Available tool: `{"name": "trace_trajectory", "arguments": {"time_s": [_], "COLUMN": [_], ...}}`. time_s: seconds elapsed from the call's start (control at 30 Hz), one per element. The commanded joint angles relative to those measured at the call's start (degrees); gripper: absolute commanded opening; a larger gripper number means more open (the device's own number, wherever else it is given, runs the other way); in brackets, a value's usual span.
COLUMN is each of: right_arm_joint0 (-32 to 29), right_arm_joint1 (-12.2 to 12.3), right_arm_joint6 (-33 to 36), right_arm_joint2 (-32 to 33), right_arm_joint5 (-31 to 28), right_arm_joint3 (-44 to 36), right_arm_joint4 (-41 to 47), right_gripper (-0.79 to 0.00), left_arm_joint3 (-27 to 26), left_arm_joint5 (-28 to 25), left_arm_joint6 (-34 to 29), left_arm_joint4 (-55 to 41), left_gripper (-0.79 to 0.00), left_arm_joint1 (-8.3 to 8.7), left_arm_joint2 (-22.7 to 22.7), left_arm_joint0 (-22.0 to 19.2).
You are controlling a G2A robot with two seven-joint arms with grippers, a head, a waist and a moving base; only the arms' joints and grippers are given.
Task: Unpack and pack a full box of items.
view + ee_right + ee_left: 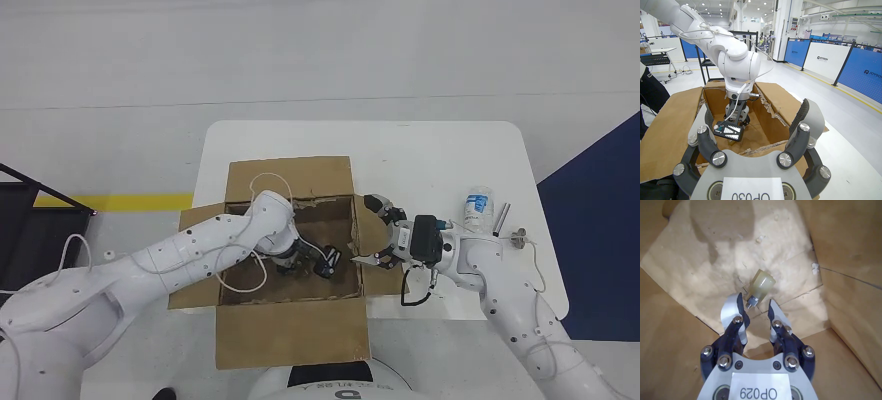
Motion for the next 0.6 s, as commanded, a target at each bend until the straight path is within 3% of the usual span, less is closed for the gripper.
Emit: {"name": "trace_trajectory", "arguments": {"time_s": [0.0, 0.1, 0.13, 0.3, 0.57], "right_arm_joint0": [0.0, 0.0, 0.0, 0.0, 0.0], "right_arm_joint1": [0.0, 0.0, 0.0, 0.0, 0.0], "right_arm_joint6": [-0.03, -0.03, -0.03, -0.03, -0.03], "right_arm_joint2": [0.0, 0.0, 0.0, 0.0, 0.0], "right_arm_joint5": [-0.02, -0.02, -0.02, -0.02, -0.02], "right_arm_joint3": [0.0, 0.0, 0.0, 0.0, 0.0], "right_arm_joint4": [0.0, 0.0, 0.0, 0.0, 0.0], "right_gripper": [0.0, 0.0, 0.0, 0.0, 0.0], "left_arm_joint3": [0.47, 1.0, 1.05, 1.26, 0.14], "left_arm_joint5": [0.03, 0.03, 0.03, 0.03, 0.03], "left_arm_joint6": [-0.03, -0.03, 0.19, 3.88, 11.11], "left_arm_joint4": [0.28, 0.43, 0.29, 0.61, 4.73], "left_gripper": [-0.563, -0.665, -0.785, -0.785, -0.785], "left_arm_joint1": [-0.38, -0.76, -0.78, 0.23, 4.21], "left_arm_joint2": [0.0, 0.0, 0.0, -0.1, -2.81], "left_arm_joint0": [0.15, 0.09, -0.07, -1.09, -0.18]}}
